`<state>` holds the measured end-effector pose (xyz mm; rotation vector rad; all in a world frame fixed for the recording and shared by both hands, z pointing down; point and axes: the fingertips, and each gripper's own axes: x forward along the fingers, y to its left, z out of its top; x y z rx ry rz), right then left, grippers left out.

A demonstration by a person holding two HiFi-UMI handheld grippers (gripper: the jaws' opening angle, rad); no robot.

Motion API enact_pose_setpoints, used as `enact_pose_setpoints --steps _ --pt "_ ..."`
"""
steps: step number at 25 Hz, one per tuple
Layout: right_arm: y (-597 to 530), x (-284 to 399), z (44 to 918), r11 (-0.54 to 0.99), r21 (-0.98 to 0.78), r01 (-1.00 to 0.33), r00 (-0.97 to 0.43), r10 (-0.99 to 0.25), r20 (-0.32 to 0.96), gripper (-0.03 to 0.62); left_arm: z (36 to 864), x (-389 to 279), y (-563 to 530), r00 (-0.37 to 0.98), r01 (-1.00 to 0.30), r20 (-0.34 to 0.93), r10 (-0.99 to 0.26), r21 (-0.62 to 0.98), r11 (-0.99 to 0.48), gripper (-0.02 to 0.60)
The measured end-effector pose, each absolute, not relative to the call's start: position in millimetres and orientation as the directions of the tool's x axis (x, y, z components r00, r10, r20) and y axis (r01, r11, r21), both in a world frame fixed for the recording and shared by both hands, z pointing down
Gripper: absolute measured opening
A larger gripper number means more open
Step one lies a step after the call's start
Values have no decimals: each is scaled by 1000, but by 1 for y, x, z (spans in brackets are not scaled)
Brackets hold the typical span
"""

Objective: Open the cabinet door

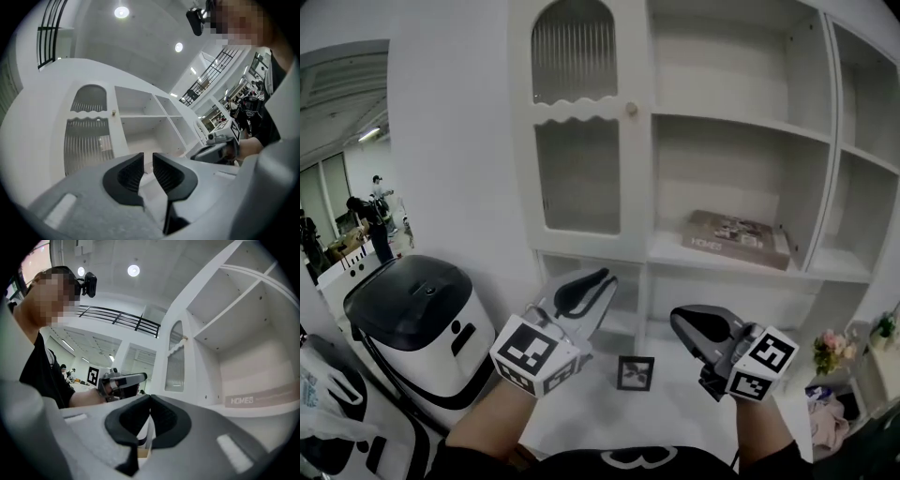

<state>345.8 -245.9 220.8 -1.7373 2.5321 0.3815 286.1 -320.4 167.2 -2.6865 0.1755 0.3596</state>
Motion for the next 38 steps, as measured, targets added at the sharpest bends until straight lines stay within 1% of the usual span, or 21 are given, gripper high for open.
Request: enact_pose_setpoints --steps 3,7,12,19,24,29,38 --pt "-255 347 219 314 200 -928 -348 -923 -166 1 144 294 -333 948 -179 -315 -39 -428 -886 99" --pt "-262 355 210 272 219 -937 -313 -932 -182 2 117 310 -350 941 -195 -338 -16 -502 -843 138" --pt "-272 364 212 234 208 -950 -272 -946 -174 1 85 334 -366 937 -220 -349 8 -608 -763 144" --pt "-278 373 227 186 171 -968 -212 -966 -149 0 45 356 -385 923 -280 -385 -3 -666 -692 163" --pt "-274 384 240 126 132 -983 -145 -979 -144 0 1 376 -394 909 -321 -416 -4 -696 -643 161" --pt "-268 397 238 64 108 -992 -82 -982 -170 1 -37 387 -401 885 -371 -466 0 -703 -607 161" --pt "-261 406 256 3 64 -998 -13 -987 -162 1 -60 411 -421 879 -403 -476 -35 -700 -589 149"
